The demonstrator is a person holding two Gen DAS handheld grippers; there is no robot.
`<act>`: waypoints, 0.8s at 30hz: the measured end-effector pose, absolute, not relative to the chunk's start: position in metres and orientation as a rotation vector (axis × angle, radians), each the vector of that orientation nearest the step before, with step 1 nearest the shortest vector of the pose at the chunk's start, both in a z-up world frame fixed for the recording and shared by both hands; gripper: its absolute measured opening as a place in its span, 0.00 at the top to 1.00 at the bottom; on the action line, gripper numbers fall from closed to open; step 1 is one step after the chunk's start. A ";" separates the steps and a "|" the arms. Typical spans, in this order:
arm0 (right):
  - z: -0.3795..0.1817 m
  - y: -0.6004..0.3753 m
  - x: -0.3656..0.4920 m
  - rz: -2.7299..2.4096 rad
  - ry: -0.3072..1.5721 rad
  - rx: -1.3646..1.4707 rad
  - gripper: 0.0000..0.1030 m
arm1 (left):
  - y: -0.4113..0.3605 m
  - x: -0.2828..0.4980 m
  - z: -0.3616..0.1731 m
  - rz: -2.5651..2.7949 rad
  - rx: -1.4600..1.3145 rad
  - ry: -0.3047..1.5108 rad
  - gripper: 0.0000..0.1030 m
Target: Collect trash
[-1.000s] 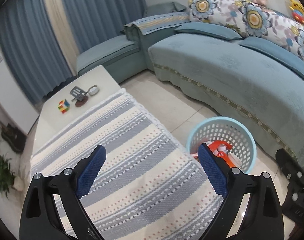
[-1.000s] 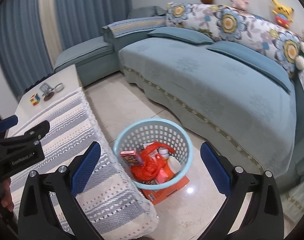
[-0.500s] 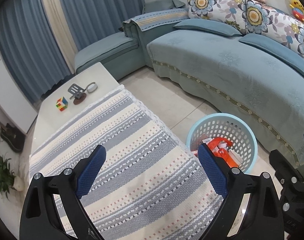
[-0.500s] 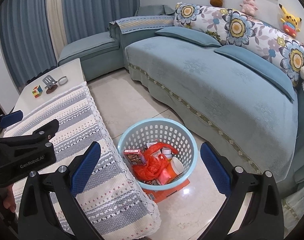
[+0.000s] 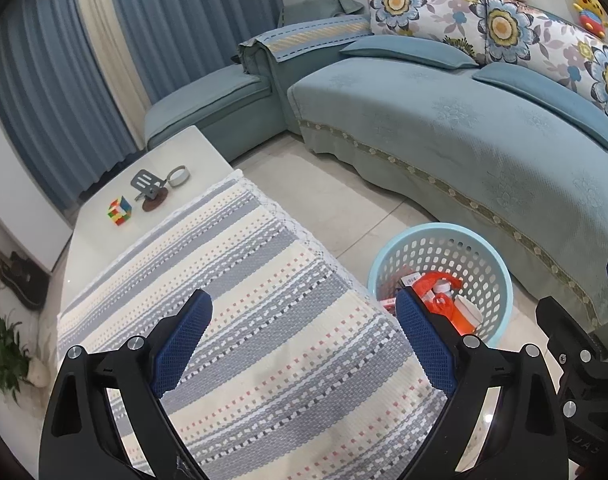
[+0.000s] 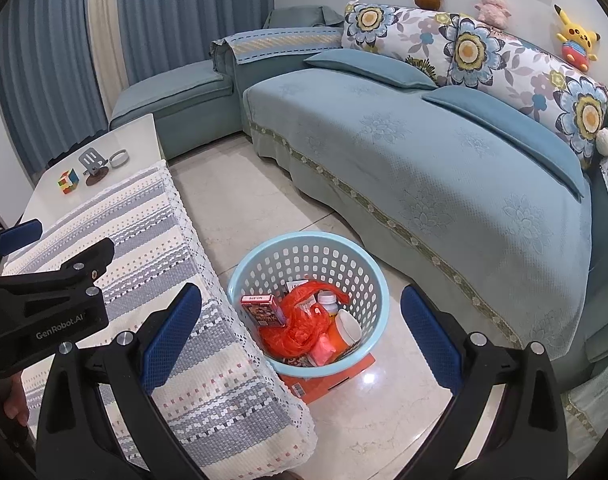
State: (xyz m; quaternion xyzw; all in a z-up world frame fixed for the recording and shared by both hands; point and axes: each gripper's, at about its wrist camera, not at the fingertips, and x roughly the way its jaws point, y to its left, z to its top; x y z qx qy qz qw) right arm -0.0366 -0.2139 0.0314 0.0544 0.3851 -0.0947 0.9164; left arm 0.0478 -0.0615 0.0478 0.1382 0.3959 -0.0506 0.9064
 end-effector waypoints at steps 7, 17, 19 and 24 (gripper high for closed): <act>0.031 -0.214 -0.036 -0.196 0.795 0.109 0.08 | -0.060 0.049 0.046 -0.108 0.286 0.823 0.12; 0.027 -0.216 -0.035 -0.185 0.807 0.100 0.08 | -0.059 0.050 0.045 -0.101 0.284 0.827 0.12; 0.026 -0.215 -0.034 -0.186 0.810 0.099 0.08 | -0.059 0.051 0.044 -0.103 0.286 0.827 0.12; 0.026 -0.212 -0.033 -0.183 0.810 0.097 0.08 | -0.061 0.052 0.043 -0.108 0.300 0.828 0.12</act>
